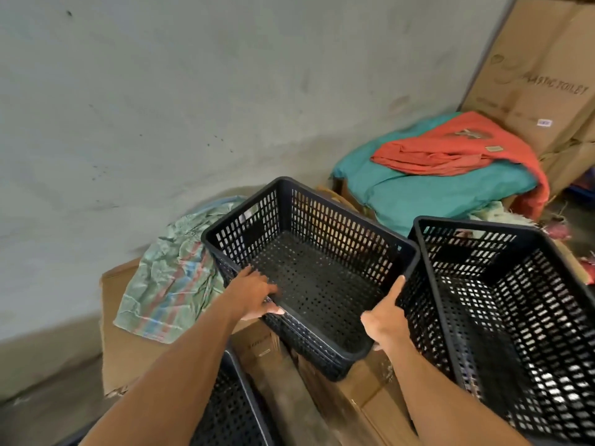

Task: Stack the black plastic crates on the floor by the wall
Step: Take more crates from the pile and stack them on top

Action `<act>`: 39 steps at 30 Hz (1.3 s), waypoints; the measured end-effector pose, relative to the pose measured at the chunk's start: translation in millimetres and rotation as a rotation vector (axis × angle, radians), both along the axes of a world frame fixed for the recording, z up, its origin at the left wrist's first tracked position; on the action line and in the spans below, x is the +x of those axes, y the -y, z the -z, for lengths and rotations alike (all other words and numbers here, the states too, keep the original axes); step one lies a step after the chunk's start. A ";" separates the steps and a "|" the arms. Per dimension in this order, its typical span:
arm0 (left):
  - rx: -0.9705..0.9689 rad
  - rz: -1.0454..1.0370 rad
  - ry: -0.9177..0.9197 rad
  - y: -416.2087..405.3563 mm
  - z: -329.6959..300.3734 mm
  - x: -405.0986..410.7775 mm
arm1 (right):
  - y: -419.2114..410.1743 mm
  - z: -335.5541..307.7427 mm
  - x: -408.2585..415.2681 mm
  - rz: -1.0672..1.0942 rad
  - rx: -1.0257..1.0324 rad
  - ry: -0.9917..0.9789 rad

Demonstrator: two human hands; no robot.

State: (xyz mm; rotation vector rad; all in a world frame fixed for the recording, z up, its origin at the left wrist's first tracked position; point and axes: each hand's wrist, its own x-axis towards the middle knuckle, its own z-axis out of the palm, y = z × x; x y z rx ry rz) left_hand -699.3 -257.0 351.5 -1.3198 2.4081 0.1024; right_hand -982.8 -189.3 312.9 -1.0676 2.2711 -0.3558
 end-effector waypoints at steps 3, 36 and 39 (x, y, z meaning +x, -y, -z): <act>-0.073 0.076 0.028 2.2 -0.9 -2.6 | 8.2 -4.5 -1.7 0.083 -0.068 0.037; -0.170 -0.876 -0.321 47.6 25.2 104.6 | 88.5 11.3 -56.3 -0.331 -0.167 -0.320; -0.211 -0.878 -0.287 52.6 19.5 99.0 | 95.7 11.9 -58.6 -0.320 -0.120 -0.326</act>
